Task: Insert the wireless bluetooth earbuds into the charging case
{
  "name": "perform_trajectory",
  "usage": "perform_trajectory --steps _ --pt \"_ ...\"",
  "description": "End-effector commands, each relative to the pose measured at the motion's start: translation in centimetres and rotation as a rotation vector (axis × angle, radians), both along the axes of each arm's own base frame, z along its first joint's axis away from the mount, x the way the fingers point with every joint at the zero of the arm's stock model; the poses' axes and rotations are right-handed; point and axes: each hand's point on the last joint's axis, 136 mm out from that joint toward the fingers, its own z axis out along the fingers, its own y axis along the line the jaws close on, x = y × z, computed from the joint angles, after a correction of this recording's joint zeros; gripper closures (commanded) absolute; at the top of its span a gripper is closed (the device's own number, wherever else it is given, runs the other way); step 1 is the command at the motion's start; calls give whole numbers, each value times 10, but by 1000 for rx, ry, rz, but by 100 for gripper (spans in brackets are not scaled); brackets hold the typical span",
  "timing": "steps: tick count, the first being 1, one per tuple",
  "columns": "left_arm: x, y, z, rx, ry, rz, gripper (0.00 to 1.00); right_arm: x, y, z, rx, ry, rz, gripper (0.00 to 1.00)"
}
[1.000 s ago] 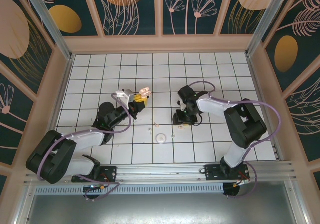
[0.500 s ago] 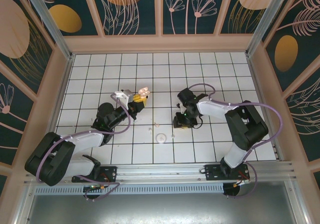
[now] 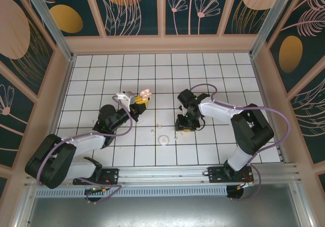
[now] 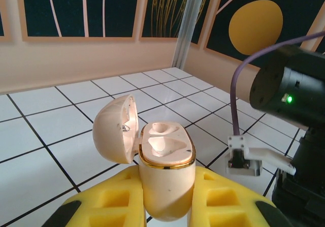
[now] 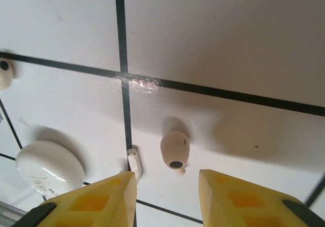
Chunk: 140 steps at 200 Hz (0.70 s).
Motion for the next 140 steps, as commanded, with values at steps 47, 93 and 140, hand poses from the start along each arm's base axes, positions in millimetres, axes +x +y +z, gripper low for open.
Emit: perform_trajectory --steps 47,93,140 --pt "-2 0 6 -12 -9 1 87 8 -11 5 -194 6 49 66" --pt "1 -1 4 -5 -2 5 87 5 -1 -4 -207 27 98 67" --pt "2 -2 2 0 7 1 87 1 -1 -16 -232 45 115 68"
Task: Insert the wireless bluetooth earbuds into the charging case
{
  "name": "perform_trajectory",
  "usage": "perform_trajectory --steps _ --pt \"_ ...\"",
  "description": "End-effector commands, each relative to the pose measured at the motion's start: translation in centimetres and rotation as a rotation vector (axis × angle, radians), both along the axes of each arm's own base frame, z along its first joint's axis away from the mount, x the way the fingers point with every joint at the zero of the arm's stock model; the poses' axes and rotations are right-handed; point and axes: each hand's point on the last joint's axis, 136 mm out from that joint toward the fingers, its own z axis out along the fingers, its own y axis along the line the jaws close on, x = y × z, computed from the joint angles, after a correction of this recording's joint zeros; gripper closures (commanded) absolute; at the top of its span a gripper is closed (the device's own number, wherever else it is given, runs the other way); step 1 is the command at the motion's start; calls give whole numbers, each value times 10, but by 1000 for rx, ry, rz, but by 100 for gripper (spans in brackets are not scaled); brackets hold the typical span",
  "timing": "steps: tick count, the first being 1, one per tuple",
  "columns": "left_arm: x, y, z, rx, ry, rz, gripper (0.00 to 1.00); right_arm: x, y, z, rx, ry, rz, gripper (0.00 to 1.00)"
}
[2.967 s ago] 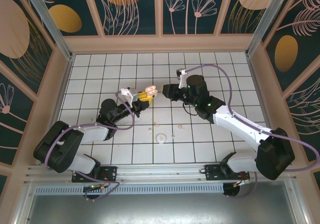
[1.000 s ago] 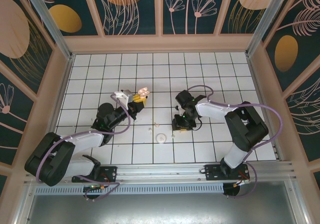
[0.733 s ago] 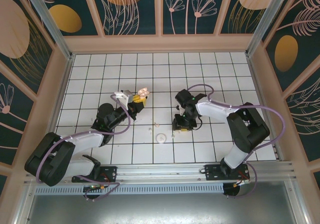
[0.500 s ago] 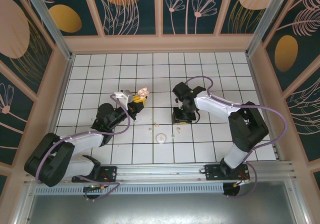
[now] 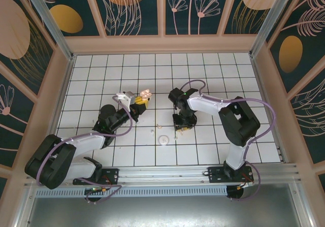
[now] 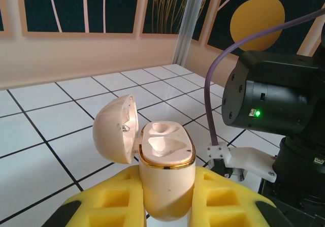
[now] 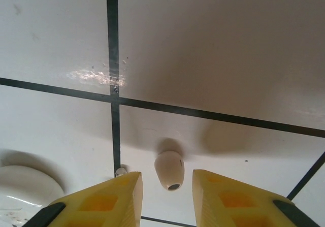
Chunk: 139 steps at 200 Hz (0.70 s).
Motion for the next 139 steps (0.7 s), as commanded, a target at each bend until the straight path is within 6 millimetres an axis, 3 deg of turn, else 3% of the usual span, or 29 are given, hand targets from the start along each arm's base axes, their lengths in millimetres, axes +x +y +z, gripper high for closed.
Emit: perform_trajectory --steps 1,103,139 --pt "2 -2 5 -9 -9 0 87 -3 -3 -2 -42 8 33 68" --pt "3 -3 4 -3 -1 -1 87 2 -1 -16 -53 -1 49 72" --pt "2 -4 2 -2 3 -7 87 12 2 -13 -51 -50 51 78"
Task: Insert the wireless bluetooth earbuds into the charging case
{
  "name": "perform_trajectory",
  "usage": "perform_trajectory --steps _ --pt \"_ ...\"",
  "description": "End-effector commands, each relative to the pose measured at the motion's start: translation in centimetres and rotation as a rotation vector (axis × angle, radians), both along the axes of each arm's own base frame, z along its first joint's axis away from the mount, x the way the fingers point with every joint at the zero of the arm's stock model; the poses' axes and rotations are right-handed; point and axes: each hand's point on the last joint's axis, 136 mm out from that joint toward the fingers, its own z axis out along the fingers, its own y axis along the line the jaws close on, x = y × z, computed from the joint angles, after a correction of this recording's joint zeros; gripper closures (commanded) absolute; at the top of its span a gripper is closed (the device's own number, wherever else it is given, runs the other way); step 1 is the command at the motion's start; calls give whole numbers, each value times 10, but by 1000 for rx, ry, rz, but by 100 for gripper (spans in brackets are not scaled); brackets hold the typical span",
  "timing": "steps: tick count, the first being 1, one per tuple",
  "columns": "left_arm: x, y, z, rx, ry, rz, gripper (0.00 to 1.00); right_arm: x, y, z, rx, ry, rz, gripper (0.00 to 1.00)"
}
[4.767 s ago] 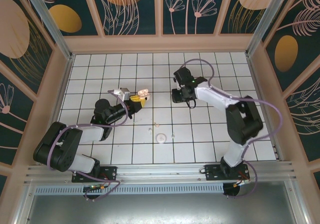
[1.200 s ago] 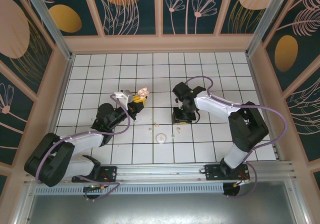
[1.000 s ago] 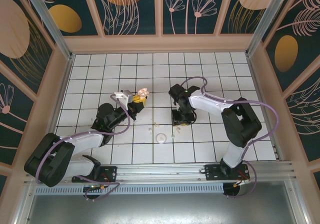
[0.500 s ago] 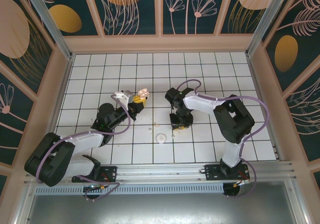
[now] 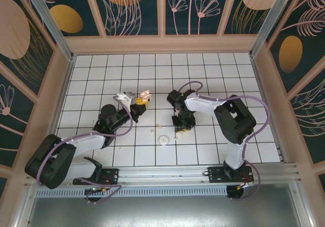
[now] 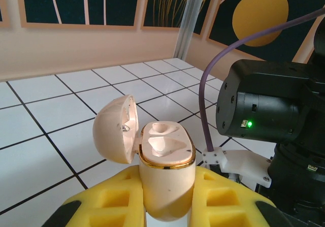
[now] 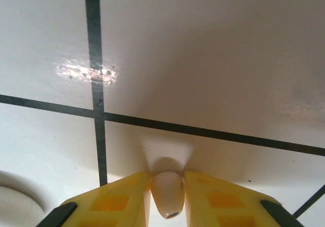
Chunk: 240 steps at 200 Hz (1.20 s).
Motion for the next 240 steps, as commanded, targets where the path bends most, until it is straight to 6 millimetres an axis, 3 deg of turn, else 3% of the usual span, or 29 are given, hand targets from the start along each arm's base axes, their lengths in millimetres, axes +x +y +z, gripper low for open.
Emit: perform_trajectory --steps 1,34,58,98,131,157,179,216,240 --pt "3 -4 8 -14 -20 -8 87 13 3 1 -14 -60 21 78" --pt "1 -4 12 -18 -35 -15 88 26 11 15 38 -137 -10 79" --pt "-5 -8 23 -34 -90 -50 89 47 27 40 147 -245 -72 79" --pt "-16 -10 48 -21 -258 -98 89 87 54 116 383 -507 -124 79" --pt "-18 -16 60 56 -351 -133 89 108 61 196 501 -704 -130 80" --pt "-18 -15 71 84 -419 -118 89 112 68 257 610 -854 -90 80" --pt "-16 -15 77 105 -458 -102 89 105 74 292 730 -933 -62 80" --pt "-14 -18 83 109 -488 -105 89 96 90 323 888 -1000 -7 79" --pt "-13 -18 88 84 -489 -95 89 91 101 327 958 -1008 15 79"
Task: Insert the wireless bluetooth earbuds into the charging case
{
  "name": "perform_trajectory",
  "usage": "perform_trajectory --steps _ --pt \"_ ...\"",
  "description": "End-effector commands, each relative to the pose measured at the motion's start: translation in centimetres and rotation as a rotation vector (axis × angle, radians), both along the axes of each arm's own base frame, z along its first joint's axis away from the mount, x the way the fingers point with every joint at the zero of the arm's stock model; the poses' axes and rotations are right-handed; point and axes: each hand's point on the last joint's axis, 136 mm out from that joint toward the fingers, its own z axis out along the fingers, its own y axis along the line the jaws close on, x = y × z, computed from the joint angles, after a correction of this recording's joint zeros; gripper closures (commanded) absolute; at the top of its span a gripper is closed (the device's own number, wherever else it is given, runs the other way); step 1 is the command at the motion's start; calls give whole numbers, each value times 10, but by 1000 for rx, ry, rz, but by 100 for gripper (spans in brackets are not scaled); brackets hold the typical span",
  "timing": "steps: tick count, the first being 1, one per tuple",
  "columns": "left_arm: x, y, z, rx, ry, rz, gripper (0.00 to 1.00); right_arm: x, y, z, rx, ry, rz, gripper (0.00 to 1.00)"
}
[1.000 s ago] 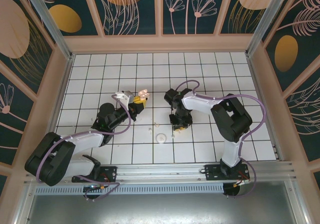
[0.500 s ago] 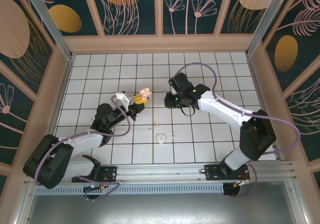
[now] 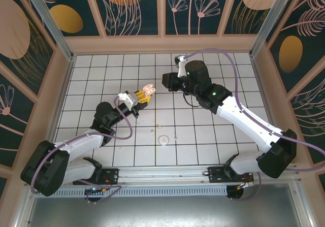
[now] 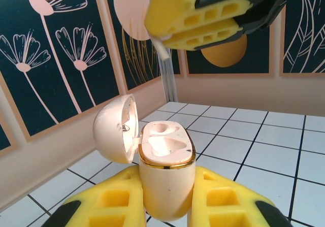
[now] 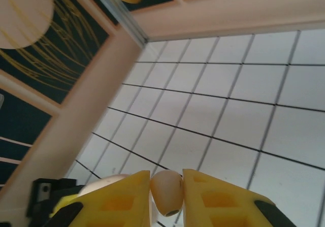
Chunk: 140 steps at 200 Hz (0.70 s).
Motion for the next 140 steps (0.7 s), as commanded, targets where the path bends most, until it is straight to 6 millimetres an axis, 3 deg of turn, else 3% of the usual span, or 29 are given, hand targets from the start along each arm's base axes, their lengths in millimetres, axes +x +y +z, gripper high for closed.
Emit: perform_trajectory --steps 1,56,140 --pt "1 -3 20 -30 -63 -1 89 -8 16 18 85 -79 69 79" --pt "3 1 31 -149 -5 -2 89 -9 31 9 116 -70 98 79" --pt "3 1 37 -167 -3 -1 89 -9 38 -2 118 -49 119 79"
